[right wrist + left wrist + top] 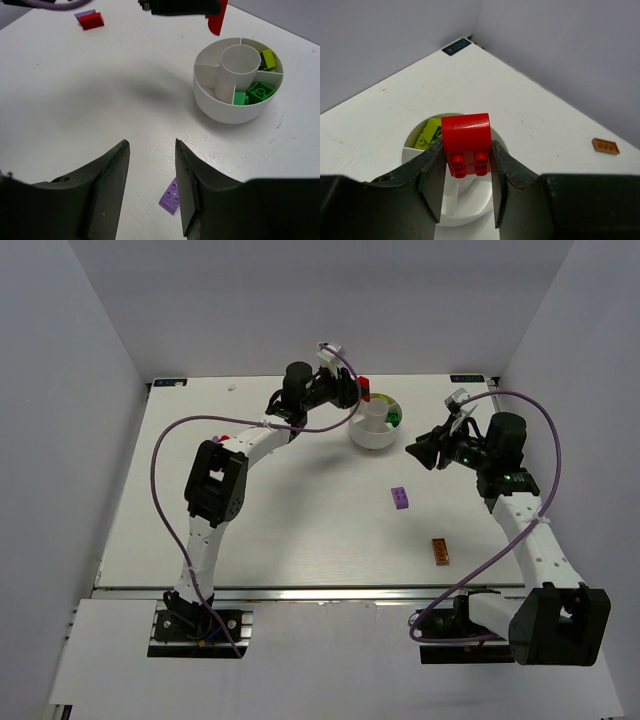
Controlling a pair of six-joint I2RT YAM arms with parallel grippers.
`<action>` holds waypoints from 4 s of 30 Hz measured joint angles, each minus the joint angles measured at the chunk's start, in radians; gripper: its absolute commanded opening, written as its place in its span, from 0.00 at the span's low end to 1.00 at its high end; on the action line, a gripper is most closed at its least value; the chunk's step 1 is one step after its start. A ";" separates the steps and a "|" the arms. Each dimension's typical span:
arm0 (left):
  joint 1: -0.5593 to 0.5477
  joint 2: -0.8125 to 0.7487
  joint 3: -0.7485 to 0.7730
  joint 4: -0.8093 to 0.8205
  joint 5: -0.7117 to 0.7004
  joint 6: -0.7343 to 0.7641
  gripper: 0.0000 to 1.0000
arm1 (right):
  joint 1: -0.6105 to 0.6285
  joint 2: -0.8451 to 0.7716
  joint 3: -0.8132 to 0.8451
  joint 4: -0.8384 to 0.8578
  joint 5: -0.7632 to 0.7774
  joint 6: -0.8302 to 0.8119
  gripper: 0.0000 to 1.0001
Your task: Sort the legos into containers by color
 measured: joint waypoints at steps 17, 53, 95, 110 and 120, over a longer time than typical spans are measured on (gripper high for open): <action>0.044 0.098 0.075 -0.037 0.100 0.139 0.00 | -0.013 -0.019 0.000 0.002 0.017 -0.004 0.48; 0.037 0.223 0.227 -0.182 0.097 0.182 0.72 | -0.013 -0.019 0.000 -0.021 0.022 -0.024 0.64; 0.608 -0.563 -0.617 -0.805 -0.336 -0.395 0.81 | 0.000 0.107 0.063 -0.322 0.134 -0.178 0.87; 0.665 -0.677 -0.768 -0.777 -0.336 -0.412 0.84 | 0.000 0.151 0.065 -0.360 0.262 -0.137 0.84; 0.671 -0.605 -0.734 -0.747 -0.335 -0.455 0.85 | 0.012 0.170 0.069 -0.369 0.264 -0.116 0.83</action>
